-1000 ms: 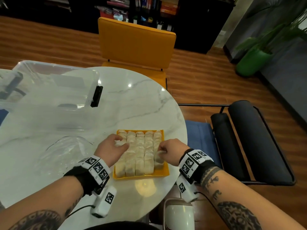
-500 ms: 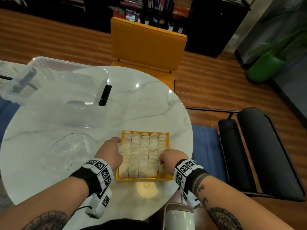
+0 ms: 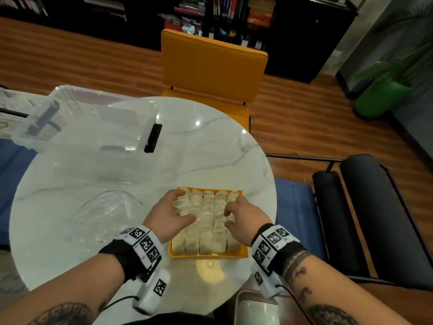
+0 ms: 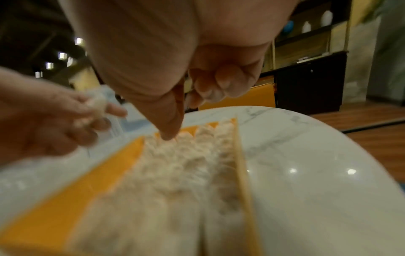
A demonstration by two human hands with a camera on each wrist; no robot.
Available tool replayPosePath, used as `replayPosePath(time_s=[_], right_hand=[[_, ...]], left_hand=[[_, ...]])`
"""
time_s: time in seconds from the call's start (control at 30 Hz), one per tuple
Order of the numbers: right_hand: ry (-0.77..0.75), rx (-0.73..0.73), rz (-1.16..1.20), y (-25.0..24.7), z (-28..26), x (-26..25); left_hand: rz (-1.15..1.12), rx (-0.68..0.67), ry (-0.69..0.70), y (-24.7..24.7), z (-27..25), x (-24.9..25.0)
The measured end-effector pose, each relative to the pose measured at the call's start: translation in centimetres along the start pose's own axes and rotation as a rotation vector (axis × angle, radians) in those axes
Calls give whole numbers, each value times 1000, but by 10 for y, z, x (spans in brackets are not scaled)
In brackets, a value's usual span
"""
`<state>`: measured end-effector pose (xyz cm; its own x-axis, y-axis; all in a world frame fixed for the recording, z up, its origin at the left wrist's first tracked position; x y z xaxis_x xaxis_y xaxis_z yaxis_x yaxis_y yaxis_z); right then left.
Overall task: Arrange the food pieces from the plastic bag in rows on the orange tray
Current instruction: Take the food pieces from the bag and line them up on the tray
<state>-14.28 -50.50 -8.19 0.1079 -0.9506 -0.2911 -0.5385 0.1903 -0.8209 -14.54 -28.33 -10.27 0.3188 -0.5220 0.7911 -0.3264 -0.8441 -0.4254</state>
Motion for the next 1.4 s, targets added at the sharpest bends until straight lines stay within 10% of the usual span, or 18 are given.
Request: replayPosePath(time_s=[0.27,0.87,1.4], right_hand=[[-13,152,719,-16,1,-34],[15,341,756,-25,-11,-11],[-84,228,852,-14,-15,-14]], left_hand=[[-374,-195,98,21,-6,32],[-478,-280,98,29,-10,44],[-403,-187,120,30,-13,49]])
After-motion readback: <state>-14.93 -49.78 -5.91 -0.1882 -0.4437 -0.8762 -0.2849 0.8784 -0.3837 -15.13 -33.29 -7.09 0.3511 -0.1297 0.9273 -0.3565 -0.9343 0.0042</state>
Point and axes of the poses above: each hand's wrist, its own z-axis towards the middle knuckle, its own y-axis out of the palm, x = y × z, the point moved 2 cm from there along z, towards the middle knuckle, and after that the axes turned 6 degrees about -x, right-handed, at the moved point
